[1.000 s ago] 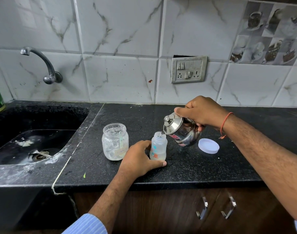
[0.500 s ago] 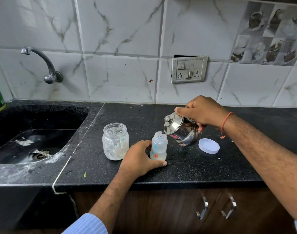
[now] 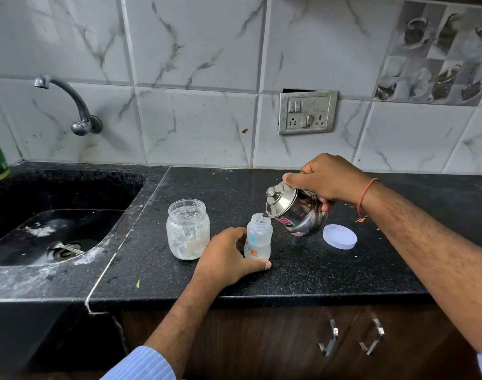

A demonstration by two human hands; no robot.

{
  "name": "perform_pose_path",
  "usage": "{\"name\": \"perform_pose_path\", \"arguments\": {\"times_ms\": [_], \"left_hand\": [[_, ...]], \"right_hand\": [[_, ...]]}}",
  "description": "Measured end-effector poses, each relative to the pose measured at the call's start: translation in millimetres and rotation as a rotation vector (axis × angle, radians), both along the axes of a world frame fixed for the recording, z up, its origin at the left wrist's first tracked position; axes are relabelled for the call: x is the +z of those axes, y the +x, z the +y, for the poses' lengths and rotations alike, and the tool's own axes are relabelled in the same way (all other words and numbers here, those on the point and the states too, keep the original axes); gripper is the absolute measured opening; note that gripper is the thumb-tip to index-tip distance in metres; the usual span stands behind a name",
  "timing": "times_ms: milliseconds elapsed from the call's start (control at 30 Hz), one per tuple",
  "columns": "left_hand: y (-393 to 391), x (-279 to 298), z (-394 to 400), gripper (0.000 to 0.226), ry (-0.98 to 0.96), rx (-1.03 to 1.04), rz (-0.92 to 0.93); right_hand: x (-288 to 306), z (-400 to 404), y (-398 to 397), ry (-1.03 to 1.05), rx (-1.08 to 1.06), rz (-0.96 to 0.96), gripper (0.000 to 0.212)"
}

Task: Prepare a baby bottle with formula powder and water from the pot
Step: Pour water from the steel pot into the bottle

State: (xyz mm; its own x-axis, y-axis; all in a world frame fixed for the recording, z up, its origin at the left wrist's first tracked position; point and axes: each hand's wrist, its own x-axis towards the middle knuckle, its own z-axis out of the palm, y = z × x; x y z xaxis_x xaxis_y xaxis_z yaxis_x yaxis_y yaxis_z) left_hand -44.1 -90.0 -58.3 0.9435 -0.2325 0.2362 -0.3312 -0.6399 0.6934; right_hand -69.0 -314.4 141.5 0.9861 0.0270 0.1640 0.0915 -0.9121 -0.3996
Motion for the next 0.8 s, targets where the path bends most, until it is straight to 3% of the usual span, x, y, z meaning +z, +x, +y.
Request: {"name": "perform_pose_path", "arguments": {"times_ms": [800], "left_hand": [[-2.2, 0.9, -0.1, 0.091, -0.009, 0.006, -0.007]], "right_hand": [[1.9, 1.9, -0.5, -0.003, -0.014, 0.012, 0.051]]}}
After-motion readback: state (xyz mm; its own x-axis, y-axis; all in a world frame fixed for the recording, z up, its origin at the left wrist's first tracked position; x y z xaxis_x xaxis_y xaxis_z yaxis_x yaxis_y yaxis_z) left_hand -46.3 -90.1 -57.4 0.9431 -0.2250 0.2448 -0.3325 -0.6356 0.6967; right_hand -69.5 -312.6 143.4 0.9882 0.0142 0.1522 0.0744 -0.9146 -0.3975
